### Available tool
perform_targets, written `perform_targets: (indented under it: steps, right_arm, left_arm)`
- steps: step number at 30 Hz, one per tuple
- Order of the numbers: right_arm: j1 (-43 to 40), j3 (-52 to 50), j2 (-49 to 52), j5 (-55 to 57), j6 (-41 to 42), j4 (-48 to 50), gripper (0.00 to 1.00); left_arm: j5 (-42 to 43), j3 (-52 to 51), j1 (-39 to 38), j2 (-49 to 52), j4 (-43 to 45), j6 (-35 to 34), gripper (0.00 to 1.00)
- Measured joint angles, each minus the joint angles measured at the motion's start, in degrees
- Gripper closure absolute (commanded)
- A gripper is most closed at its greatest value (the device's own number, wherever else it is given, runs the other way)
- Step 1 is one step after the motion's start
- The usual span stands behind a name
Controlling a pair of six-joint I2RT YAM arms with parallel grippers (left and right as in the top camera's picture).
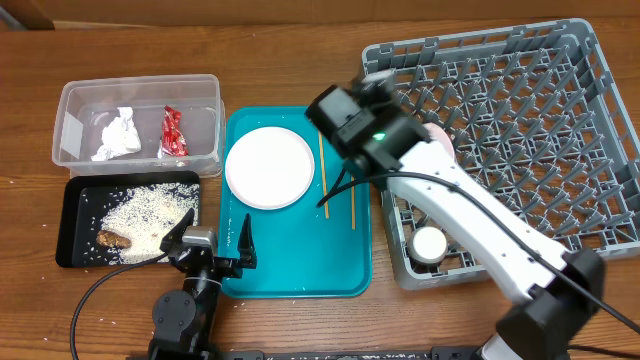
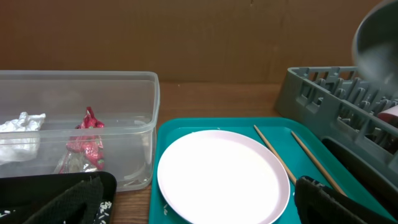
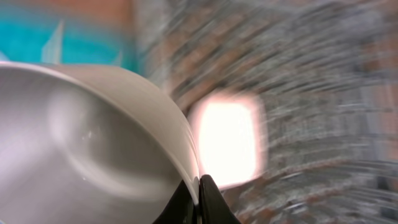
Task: Sort waste into correct bins and load items into the dishwasher
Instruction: 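Place the white bowl into the dish rack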
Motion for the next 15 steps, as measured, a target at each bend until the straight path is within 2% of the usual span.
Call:
perform_targets:
  steps: [1,3,6,15]
  right_arm:
    - [-1.1,0.3,-1.1,7.4,2.9,0.2,0.96]
    - [-3.5,0.3,-1.2,15.0,5.3,0.6,0.96]
    - [-10.0,0.3,-0.1,21.6,6.8,0.6,0.96]
    - [-26.5,-2.5,1.9,22.2,7.1,-0.5,0.96]
  left_arm:
    - [0.0,0.0,0.0,0.0,0.0,0.0,0.0]
    - [0.0,0.0,0.0,0.0,0.0,0.0,0.0]
    - [0.0,0.0,0.0,0.0,0.0,0.0,0.0]
    - [0.0,0.0,0.0,0.0,0.0,0.0,0.0]
